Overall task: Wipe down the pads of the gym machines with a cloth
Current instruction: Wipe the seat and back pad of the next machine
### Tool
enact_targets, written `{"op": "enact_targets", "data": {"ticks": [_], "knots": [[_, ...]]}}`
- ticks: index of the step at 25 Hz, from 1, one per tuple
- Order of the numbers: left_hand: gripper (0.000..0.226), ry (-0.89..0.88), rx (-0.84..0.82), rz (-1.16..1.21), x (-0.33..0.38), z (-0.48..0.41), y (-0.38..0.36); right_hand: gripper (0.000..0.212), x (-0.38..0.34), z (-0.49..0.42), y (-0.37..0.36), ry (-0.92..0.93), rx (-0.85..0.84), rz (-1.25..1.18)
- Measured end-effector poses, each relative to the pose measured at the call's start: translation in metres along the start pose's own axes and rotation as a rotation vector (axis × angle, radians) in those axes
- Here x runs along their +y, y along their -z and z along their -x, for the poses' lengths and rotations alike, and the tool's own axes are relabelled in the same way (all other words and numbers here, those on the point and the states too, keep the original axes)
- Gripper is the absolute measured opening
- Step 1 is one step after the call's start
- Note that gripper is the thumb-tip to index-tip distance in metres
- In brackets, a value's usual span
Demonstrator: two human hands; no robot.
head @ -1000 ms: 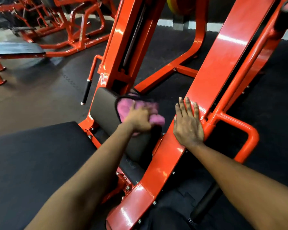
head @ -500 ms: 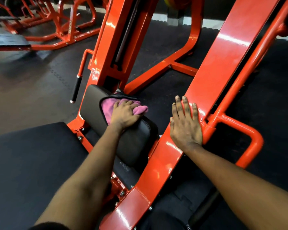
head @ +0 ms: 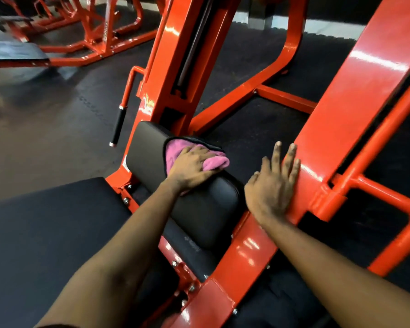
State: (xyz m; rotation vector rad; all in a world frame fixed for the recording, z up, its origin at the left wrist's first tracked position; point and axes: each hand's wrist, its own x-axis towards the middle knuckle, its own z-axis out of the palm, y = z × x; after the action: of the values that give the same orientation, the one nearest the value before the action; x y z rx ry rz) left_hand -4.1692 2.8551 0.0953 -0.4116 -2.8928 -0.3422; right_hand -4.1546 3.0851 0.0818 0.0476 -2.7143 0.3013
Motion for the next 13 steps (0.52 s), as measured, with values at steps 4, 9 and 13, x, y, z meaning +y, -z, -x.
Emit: {"op": "enact_targets", "data": {"ticks": [4, 9, 13], "knots": [[0.067, 0.202, -0.099, -0.136, -0.098, -0.040, 0.027, 0.033, -0.049, -0.039, -0.018, 0.002, -0.425, -0.161], [0.051, 0.290, -0.139, -0.101, -0.083, -0.049, 0.022, 0.050, -0.099, -0.056, -0.030, -0.159, -0.940, -0.191], [0.057, 0.129, -0.202, -0.020, -0.054, -0.023, 0.012, 0.049, -0.108, -0.049, -0.018, -0.336, -0.820, -0.152]]}}
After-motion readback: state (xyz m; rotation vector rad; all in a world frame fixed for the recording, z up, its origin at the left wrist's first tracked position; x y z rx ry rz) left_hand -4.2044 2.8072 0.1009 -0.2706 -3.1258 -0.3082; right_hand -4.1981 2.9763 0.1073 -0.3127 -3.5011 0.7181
